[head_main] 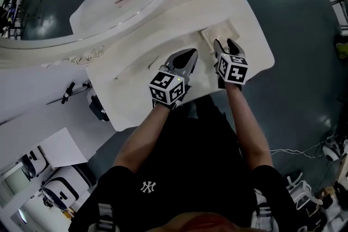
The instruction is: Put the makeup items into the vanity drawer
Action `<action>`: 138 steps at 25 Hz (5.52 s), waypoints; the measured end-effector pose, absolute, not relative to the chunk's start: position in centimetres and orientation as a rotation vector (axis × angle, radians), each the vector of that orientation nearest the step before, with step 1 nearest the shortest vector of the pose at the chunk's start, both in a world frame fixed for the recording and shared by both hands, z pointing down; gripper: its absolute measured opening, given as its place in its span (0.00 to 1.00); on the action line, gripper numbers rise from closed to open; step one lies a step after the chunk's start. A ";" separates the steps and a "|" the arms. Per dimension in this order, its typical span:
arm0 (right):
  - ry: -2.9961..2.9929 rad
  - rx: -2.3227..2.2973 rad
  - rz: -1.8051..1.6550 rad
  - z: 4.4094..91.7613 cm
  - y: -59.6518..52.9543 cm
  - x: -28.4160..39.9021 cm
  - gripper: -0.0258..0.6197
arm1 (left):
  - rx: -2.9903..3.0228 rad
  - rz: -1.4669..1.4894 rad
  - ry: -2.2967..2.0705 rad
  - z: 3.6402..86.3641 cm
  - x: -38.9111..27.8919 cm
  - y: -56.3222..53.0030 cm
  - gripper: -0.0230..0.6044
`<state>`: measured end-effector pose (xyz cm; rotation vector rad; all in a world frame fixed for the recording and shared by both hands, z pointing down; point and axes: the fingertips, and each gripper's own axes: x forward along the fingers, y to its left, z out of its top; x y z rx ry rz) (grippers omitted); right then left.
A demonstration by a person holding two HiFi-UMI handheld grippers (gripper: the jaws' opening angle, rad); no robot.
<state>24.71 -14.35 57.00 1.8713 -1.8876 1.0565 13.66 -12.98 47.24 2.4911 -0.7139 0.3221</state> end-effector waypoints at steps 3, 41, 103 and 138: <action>-1.886 1.867 1.053 57.1 -14.5 24.8 0.41 | 2.481 0.320 -0.725 47.4 13.6 -13.3 0.04; -2.110 1.546 0.822 55.1 -7.7 3.4 0.07 | 2.390 0.287 -0.949 48.3 -4.7 -7.4 0.04; -2.170 0.549 0.153 61.7 -6.9 -1.8 0.13 | 2.272 0.322 -1.009 53.8 -6.0 -8.1 0.04; -1.923 0.824 0.087 58.1 -13.2 25.8 0.14 | 2.447 0.340 -0.780 49.3 11.1 -12.9 0.04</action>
